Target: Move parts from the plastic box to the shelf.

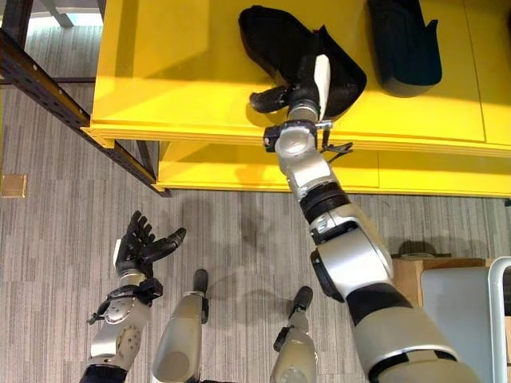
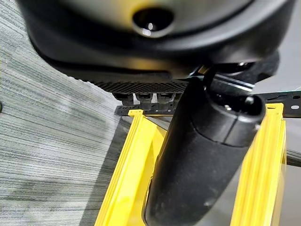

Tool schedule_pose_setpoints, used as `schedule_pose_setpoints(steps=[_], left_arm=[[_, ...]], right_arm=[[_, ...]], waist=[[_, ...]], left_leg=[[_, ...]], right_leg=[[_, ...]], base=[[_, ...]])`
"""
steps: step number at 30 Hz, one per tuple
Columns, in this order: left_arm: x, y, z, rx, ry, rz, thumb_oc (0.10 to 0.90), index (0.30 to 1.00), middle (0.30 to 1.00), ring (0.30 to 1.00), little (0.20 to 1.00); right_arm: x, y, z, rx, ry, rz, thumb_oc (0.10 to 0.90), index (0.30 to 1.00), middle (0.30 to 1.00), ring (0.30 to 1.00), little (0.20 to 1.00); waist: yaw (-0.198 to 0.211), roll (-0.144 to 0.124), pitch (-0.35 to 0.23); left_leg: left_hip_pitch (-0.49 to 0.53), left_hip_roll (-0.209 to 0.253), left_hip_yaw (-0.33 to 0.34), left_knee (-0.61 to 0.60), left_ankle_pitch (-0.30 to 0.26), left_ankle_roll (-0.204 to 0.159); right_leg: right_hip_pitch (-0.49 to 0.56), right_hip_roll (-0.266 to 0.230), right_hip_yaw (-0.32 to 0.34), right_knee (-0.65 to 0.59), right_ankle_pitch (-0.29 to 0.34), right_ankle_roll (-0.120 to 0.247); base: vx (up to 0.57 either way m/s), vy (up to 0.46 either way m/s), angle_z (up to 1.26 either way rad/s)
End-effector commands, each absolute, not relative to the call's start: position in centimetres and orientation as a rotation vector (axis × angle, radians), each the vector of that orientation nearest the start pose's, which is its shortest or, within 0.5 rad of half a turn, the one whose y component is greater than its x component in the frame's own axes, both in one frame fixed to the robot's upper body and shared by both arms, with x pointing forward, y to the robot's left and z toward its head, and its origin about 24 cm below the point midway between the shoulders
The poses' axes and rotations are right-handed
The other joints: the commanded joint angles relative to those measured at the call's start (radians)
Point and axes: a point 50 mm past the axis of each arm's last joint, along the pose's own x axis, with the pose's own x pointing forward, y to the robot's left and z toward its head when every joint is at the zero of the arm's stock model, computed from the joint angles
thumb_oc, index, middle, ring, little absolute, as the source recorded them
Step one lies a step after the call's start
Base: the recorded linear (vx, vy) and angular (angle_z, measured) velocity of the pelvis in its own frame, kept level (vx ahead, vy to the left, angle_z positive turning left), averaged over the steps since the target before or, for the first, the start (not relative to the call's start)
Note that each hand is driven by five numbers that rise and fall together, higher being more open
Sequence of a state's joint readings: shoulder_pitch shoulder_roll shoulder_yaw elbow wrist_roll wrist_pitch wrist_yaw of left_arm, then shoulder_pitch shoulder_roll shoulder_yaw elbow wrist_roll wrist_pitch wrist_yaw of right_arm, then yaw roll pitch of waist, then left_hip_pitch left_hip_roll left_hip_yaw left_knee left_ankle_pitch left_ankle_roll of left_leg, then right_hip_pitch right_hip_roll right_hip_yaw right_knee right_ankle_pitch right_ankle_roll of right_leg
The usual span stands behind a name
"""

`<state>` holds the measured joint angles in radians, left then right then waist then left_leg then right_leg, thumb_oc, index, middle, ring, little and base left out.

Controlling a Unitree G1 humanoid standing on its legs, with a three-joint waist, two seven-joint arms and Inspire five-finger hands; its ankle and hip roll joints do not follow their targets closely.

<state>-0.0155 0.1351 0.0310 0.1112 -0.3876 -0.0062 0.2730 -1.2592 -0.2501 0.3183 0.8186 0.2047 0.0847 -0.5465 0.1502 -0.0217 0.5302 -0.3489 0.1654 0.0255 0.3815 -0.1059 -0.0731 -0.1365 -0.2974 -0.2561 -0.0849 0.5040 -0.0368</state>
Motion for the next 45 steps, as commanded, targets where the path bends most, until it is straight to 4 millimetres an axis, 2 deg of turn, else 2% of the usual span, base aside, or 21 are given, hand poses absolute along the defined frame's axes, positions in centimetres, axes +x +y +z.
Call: schedule_pose_setpoints(steps=[1, 9, 16, 22, 23, 28, 33, 34, 37, 41, 45], left_arm=[[24.9, 19.1, 6.7, -0.279, -0.135, 0.301, 0.9, 1.0, 1.0, 1.0, 1.0], [24.5, 19.2, 6.1, -0.259, -0.099, 0.285, 0.9, 1.0, 1.0, 1.0, 1.0], [24.2, 19.3, 5.0, -0.24, -0.048, 0.265, 0.9, 1.0, 1.0, 1.0, 1.0], [24.0, 19.4, 4.5, -0.226, -0.02, 0.252, 0.9, 1.0, 1.0, 1.0, 1.0], [24.0, 19.4, 4.4, -0.222, -0.014, 0.244, 0.9, 1.0, 1.0, 1.0, 1.0], [23.8, 19.3, 3.6, -0.219, 0.024, 0.223, 0.9, 1.0, 1.0, 1.0, 1.0], [23.3, 19.0, 2.6, -0.227, 0.07, 0.19, 0.9, 1.0, 1.0, 1.0, 1.0], [23.3, 19.0, 2.6, -0.227, 0.07, 0.19, 0.9, 1.0, 1.0, 1.0, 1.0], [23.2, 18.4, 1.9, -0.225, 0.108, 0.137, 0.9, 1.0, 1.0, 1.0, 1.0], [23.2, 18.0, 1.7, -0.228, 0.123, 0.101, 0.9, 1.0, 1.0, 1.0, 1.0], [23.4, 17.4, 1.5, -0.236, 0.135, 0.071, 0.9, 1.0, 1.0, 1.0, 1.0]], right_arm=[[38.0, -9.3, 36.6, -0.329, -0.798, -0.311, 0.9, 1.0, 1.0, 1.0, 1.0], [36.1, -7.6, 37.3, -0.229, -0.887, -0.232, 0.9, 1.0, 1.0, 1.0, 1.0], [35.2, -7.4, 36.9, -0.189, -0.918, -0.191, 0.9, 1.0, 1.0, 1.0, 1.0], [34.8, -7.6, 36.2, -0.247, -0.932, -0.15, 0.9, 1.0, 1.0, 1.0, 1.0], [35.0, -7.7, 35.4, -0.301, -0.92, -0.118, 0.9, 1.0, 1.0, 1.0, 1.0], [34.7, -7.9, 32.5, -0.315, -0.87, -0.012, 0.9, 1.0, 1.0, 1.0, 1.0], [34.2, -9.1, 28.7, -0.286, -0.792, 0.073, 0.9, 1.0, 1.0, 1.0, 1.0], [34.2, -9.1, 28.7, -0.287, -0.791, 0.073, 0.9, 1.0, 1.0, 1.0, 1.0], [34.2, -10.3, 26.3, -0.307, -0.725, 0.109, 0.9, 1.0, 1.0, 1.0, 1.0], [34.8, -11.2, 24.8, -0.336, -0.662, 0.109, 0.9, 1.0, 1.0, 1.0, 1.0], [35.4, -11.9, 24.2, -0.34, -0.621, 0.096, 0.9, 1.0, 1.0, 1.0, 1.0]], waist=[[0.021, 0.057, -0.01], [0.014, 0.052, -0.01], [0.001, 0.052, -0.01], [-0.032, 0.055, -0.01], [-0.044, 0.054, -0.01], [-0.079, 0.049, -0.01], [-0.113, 0.041, -0.031], [-0.113, 0.042, -0.032], [-0.131, 0.028, -0.046], [-0.139, 0.027, -0.045], [-0.142, 0.031, -0.037]], left_leg=[[0.321, 0.017, 0.125, -0.469, 0.135, -0.031], [0.369, 0.013, 0.132, -0.469, 0.138, -0.029], [0.428, 0.014, 0.137, -0.469, 0.139, -0.026], [0.476, 0.015, 0.138, -0.469, 0.146, -0.025], [0.49, 0.018, 0.14, -0.469, 0.148, -0.026], [0.524, 0.031, 0.145, -0.469, 0.152, -0.03], [0.536, 0.047, 0.147, -0.469, 0.157, -0.032], [0.535, 0.047, 0.147, -0.469, 0.157, -0.032], [0.538, 0.066, 0.151, -0.469, 0.16, -0.036], [0.537, 0.078, 0.153, -0.469, 0.166, -0.039], [0.537, 0.088, 0.157, -0.469, 0.171, -0.042]], right_leg=[[0.176, -0.03, 0.019, -0.001, -0.311, 0.117], [0.216, -0.03, 0.019, 0.006, -0.314, 0.116], [0.259, -0.028, 0.018, 0.016, -0.321, 0.116], [0.298, -0.023, 0.018, 0.02, -0.328, 0.113], [0.308, -0.018, 0.018, 0.023, -0.33, 0.113], [0.332, -0.001, 0.021, 0.022, -0.336, 0.115], [0.327, 0.022, 0.023, 0.017, -0.346, 0.111], [0.326, 0.023, 0.023, 0.017, -0.346, 0.111], [0.323, 0.044, 0.022, 0.003, -0.354, 0.105], [0.321, 0.055, 0.019, -0.002, -0.355, 0.103], [0.316, 0.063, 0.015, -0.002, -0.356, 0.103]], base=[[0.0, 0.0, 0.0], [0.0, -0.002, -0.03], [0.0, -0.009, -0.03], [-0.01, -0.029, -0.06], [-0.01, -0.062, 0.03], [0.0, -0.069, -0.04], [-0.01, -0.074, -0.07], [-0.01, -0.094, -0.16], [-0.01, -0.128, -0.21], [-0.01, -0.092, -0.08], [0.0, -0.071, -0.01]])
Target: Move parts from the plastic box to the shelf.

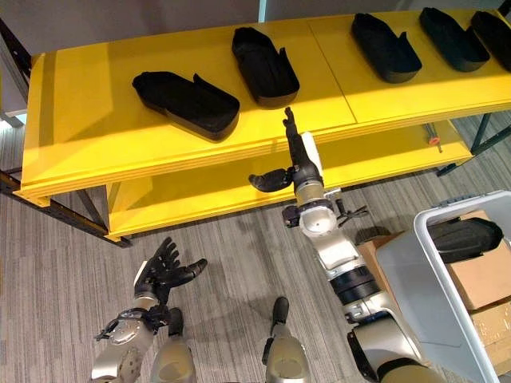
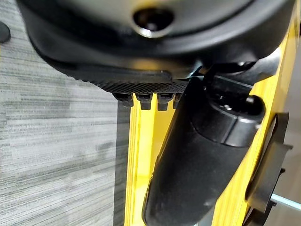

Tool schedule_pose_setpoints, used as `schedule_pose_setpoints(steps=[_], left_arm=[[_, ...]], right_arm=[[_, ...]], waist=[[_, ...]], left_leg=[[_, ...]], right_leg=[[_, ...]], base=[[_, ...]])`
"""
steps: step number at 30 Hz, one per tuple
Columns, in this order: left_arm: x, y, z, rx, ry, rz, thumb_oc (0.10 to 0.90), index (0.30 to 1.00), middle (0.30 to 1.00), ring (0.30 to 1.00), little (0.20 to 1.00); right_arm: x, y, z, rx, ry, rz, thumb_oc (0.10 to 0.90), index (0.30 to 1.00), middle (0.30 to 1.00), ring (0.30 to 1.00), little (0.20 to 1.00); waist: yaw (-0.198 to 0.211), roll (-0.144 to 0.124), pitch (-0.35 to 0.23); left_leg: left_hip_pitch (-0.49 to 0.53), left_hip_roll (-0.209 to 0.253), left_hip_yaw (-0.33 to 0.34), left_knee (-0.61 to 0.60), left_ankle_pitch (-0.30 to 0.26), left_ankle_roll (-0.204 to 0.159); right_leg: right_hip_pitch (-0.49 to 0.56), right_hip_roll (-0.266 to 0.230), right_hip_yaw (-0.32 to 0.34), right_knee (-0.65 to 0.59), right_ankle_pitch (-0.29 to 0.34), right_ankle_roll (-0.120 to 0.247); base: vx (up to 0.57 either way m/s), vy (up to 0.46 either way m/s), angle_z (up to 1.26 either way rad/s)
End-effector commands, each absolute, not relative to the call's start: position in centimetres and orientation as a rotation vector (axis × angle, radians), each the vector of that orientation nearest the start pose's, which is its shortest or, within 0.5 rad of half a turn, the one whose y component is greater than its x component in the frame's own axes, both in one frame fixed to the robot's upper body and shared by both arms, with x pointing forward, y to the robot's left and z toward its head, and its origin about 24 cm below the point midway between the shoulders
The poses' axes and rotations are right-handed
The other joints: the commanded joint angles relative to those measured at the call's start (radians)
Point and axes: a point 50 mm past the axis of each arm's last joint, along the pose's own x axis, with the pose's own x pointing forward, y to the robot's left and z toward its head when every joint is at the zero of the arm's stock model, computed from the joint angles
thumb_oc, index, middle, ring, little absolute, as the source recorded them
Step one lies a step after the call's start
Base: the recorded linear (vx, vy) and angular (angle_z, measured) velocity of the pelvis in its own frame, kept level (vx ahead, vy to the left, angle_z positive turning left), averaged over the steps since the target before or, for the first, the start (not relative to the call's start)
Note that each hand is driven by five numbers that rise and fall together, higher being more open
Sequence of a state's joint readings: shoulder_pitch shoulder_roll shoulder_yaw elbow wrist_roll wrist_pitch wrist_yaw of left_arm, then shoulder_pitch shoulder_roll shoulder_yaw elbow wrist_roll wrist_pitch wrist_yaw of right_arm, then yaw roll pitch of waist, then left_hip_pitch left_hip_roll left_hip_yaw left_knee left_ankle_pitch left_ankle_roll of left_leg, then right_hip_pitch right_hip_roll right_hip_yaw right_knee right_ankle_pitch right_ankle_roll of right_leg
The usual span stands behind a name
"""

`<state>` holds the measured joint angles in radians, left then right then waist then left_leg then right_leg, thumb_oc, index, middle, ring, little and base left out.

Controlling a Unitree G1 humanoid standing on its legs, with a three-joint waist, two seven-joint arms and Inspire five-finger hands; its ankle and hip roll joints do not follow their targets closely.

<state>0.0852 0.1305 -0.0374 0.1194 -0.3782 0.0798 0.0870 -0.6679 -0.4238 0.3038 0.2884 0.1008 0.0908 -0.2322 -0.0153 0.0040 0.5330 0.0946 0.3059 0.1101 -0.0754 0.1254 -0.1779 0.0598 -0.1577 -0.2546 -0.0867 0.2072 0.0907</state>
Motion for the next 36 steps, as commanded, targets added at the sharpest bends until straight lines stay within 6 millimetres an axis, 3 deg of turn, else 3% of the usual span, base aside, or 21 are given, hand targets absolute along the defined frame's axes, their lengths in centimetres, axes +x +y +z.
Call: schedule_pose_setpoints(steps=[1, 18, 36], left_arm=[[23.4, 17.3, 1.4, -0.238, 0.139, 0.067, 0.9, 1.0, 1.0, 1.0, 1.0], [23.2, 16.5, 1.1, -0.273, 0.157, 0.053, 0.9, 1.0, 1.0, 1.0, 1.0], [22.7, 17.0, 1.3, -0.279, 0.133, 0.106, 0.9, 1.0, 1.0, 1.0, 1.0]], right_arm=[[35.6, -11.9, 24.1, -0.34, -0.616, 0.092, 0.9, 1.0, 1.0, 1.0, 1.0], [37.3, -10.0, 26.1, -0.395, -0.617, 0.122, 0.9, 1.0, 1.0, 1.0, 1.0], [38.7, -10.9, 30.3, -0.471, -0.666, -0.002, 0.9, 1.0, 1.0, 1.0, 1.0]], waist=[[0.023, 0.007, -0.035], [0.057, 0.022, -0.013], [0.115, 0.024, -0.013]], left_leg=[[0.093, -0.049, 0.075, -0.012, -0.057, 0.061], [0.027, -0.019, 0.075, -0.012, -0.031, 0.05], [-0.046, -0.01, 0.063, -0.012, -0.035, 0.036]], right_leg=[[0.118, -0.075, 0.012, -0.001, -0.058, -0.025], [0.057, -0.047, 0.01, 0.0, -0.045, -0.028], [0.001, -0.049, 0.017, 0.001, -0.034, -0.023]], base=[[0.0, -0.07, 0.0], [0.0, -0.048, 0.0], [0.01, 0.003, 0.0]])
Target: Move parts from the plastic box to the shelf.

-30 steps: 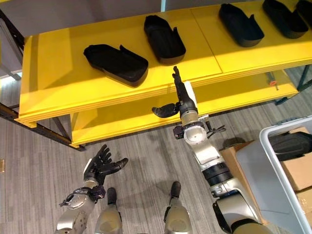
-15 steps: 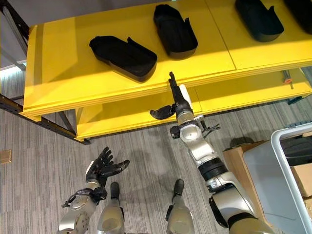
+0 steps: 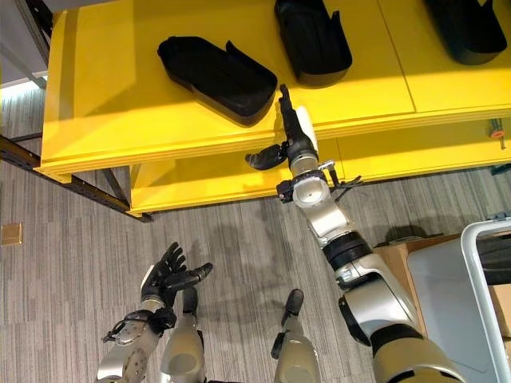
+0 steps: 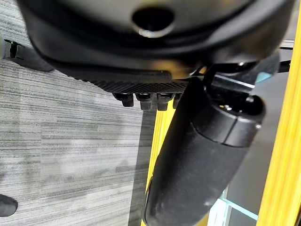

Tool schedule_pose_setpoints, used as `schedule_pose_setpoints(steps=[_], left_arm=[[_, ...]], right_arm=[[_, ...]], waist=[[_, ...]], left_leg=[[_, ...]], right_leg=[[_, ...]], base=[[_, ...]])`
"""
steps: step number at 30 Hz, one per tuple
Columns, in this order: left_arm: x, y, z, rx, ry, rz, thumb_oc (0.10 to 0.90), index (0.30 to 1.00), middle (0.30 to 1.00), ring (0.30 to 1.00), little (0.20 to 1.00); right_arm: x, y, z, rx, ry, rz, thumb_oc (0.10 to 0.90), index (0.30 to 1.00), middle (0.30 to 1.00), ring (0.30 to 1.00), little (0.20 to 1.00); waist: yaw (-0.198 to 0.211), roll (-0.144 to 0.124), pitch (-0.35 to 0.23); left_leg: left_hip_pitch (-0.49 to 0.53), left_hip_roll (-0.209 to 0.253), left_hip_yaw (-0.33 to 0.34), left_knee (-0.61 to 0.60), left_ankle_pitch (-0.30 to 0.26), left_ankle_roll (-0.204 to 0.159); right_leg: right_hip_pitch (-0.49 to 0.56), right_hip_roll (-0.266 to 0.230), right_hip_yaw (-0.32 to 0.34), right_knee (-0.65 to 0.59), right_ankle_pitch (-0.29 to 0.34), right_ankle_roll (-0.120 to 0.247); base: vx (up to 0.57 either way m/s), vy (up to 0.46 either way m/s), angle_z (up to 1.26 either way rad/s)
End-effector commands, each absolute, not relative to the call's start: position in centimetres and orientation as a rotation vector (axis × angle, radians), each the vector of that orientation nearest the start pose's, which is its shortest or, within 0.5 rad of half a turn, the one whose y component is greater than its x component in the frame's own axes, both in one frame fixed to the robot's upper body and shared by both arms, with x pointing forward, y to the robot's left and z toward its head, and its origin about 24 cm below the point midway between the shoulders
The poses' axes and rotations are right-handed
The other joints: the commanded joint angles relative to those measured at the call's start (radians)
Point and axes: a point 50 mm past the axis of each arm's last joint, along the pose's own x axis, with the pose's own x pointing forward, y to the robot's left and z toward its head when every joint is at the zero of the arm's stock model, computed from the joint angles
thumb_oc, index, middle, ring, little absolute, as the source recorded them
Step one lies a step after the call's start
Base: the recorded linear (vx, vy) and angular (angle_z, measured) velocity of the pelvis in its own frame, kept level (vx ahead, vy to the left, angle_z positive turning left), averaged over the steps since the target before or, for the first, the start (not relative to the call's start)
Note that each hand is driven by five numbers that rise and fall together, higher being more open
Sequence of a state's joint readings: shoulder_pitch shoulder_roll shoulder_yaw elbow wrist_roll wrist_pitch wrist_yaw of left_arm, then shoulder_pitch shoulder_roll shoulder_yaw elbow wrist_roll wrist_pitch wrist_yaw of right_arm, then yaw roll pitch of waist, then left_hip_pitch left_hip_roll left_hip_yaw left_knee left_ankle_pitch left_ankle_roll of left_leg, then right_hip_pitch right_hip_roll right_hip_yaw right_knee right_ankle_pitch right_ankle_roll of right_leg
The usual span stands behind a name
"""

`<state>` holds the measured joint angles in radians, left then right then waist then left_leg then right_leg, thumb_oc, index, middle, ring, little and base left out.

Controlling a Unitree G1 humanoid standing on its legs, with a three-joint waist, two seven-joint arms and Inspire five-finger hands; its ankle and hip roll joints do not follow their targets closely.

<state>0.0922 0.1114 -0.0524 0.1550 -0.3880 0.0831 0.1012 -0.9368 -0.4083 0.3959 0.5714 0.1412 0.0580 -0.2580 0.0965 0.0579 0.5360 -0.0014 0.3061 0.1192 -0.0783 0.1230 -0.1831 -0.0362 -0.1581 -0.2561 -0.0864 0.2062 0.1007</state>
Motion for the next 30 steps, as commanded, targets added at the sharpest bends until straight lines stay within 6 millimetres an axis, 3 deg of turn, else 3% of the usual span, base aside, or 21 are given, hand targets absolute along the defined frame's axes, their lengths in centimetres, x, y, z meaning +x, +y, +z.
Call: schedule_pose_setpoints(steps=[1, 9, 22, 30], left_arm=[[22.7, 17.0, 1.3, -0.279, 0.132, 0.106, 0.9, 1.0, 1.0, 1.0, 1.0], [22.9, 16.9, 1.8, -0.29, 0.107, 0.119, 0.9, 1.0, 1.0, 1.0, 1.0], [23.1, 17.4, 2.3, -0.287, 0.078, 0.146, 0.9, 1.0, 1.0, 1.0, 1.0], [23.0, 18.0, 2.3, -0.278, 0.078, 0.174, 0.9, 1.0, 1.0, 1.0, 1.0]], right_arm=[[38.7, -10.9, 30.3, -0.471, -0.666, -0.002, 0.9, 1.0, 1.0, 1.0, 1.0], [39.6, -11.0, 28.7, -0.492, -0.588, 0.001, 0.9, 1.0, 1.0, 1.0, 1.0], [39.0, -8.1, 25.6, -0.46, -0.541, 0.125, 0.9, 1.0, 1.0, 1.0, 1.0], [38.7, -7.4, 23.9, -0.415, -0.508, 0.16, 0.9, 1.0, 1.0, 1.0, 1.0]], waist=[[0.004, -0.03, -0.016], [0.028, -0.042, -0.016], [0.058, -0.071, -0.016], [0.079, -0.09, -0.016]], left_leg=[[0.049, -0.011, 0.055, -0.009, -0.032, 0.041], [0.014, -0.014, 0.045, -0.009, -0.033, 0.036], [-0.002, -0.015, 0.04, -0.009, -0.03, 0.033], [0.003, -0.015, 0.039, -0.009, -0.028, 0.033]], right_leg=[[0.097, -0.049, 0.018, 0.001, -0.033, -0.033], [0.068, -0.054, 0.026, 0.003, -0.026, -0.033], [0.056, -0.056, 0.03, 0.006, -0.019, -0.034], [0.064, -0.056, 0.032, 0.009, -0.02, -0.036]], base=[[0.0, 0.0, 0.0], [0.0, 0.0, 0.0], [0.0, 0.002, -0.01], [0.0, 0.0, 0.0]])
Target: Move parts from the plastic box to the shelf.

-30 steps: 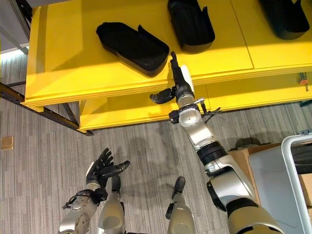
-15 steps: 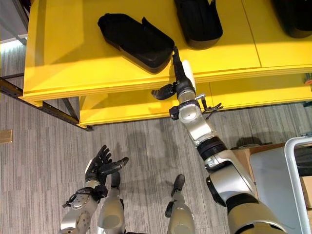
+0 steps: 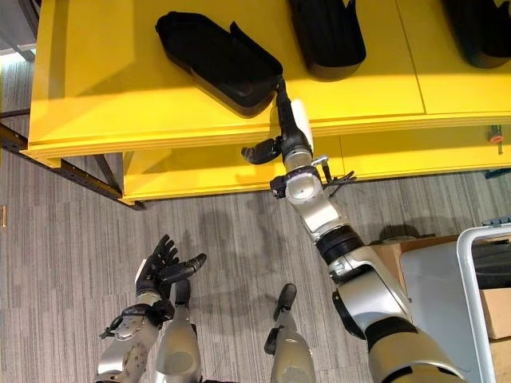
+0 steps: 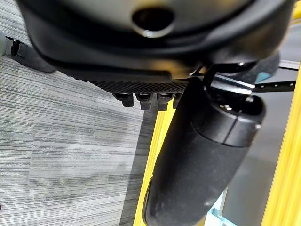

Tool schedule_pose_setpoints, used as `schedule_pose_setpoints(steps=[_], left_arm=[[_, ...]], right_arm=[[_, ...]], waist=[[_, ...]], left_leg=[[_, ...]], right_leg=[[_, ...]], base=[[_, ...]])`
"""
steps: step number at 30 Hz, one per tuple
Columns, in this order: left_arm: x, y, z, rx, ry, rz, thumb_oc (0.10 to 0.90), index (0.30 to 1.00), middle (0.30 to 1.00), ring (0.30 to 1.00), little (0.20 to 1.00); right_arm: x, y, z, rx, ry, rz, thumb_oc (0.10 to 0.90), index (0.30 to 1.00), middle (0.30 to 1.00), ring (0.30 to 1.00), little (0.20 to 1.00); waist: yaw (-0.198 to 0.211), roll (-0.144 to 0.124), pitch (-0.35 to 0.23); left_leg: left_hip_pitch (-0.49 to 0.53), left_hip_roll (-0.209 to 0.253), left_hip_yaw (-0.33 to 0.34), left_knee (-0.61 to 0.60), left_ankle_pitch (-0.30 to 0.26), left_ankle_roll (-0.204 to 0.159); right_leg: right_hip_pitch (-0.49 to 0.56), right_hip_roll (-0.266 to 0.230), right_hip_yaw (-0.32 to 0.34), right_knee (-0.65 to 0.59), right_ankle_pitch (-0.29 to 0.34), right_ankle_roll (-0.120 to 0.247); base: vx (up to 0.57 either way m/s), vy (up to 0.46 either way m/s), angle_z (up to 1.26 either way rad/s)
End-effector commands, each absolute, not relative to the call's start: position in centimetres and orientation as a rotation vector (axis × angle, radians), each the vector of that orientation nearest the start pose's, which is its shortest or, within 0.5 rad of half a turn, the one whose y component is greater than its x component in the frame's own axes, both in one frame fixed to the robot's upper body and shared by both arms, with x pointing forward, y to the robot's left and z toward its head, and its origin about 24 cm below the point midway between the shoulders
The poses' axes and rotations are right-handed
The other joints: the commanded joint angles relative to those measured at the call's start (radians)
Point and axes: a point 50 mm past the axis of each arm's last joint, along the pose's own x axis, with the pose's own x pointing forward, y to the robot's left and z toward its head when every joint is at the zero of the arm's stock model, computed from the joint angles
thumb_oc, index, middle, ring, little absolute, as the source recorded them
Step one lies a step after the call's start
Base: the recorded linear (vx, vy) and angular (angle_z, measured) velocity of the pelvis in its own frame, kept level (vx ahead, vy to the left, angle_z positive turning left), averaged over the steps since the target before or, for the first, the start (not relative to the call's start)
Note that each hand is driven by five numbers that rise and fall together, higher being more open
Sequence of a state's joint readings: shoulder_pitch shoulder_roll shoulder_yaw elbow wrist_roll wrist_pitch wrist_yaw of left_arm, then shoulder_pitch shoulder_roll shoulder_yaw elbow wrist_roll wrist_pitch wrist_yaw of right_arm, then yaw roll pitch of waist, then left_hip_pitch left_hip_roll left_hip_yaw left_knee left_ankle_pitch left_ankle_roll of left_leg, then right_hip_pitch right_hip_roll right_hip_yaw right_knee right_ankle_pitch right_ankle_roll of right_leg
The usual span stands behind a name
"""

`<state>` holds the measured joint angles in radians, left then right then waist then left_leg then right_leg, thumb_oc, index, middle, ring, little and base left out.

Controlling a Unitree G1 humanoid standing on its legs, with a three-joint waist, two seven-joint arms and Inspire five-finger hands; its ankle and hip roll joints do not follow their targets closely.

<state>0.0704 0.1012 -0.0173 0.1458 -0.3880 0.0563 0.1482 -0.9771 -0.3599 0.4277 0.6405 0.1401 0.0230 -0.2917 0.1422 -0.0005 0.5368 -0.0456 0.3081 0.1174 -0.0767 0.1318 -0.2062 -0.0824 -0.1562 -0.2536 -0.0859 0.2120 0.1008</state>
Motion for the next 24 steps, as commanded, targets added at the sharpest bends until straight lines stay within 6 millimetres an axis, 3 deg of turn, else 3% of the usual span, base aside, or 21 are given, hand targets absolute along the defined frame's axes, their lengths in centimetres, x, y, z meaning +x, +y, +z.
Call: schedule_pose_setpoints(steps=[1, 24], left_arm=[[22.9, 18.0, 2.3, -0.278, 0.078, 0.175, 0.9, 1.0, 1.0, 1.0, 1.0], [22.9, 18.2, 2.1, -0.288, 0.088, 0.188, 0.9, 1.0, 1.0, 1.0, 1.0]], right_arm=[[38.6, -7.3, 23.8, -0.408, -0.506, 0.164, 0.9, 1.0, 1.0, 1.0, 1.0], [37.6, -5.4, 21.0, -0.254, -0.433, 0.233, 0.9, 1.0, 1.0, 1.0, 1.0]], waist=[[0.035, -0.034, -0.017], [0.046, -0.059, -0.017]], left_leg=[[0.048, -0.017, 0.041, -0.011, -0.038, 0.057], [0.094, -0.022, 0.047, -0.011, -0.041, 0.059]], right_leg=[[0.111, -0.058, 0.03, 0.009, -0.026, -0.037], [0.149, -0.061, 0.027, 0.011, -0.031, -0.04]], base=[[0.0, 0.0, 0.0], [0.0, 0.001, 0.0]])
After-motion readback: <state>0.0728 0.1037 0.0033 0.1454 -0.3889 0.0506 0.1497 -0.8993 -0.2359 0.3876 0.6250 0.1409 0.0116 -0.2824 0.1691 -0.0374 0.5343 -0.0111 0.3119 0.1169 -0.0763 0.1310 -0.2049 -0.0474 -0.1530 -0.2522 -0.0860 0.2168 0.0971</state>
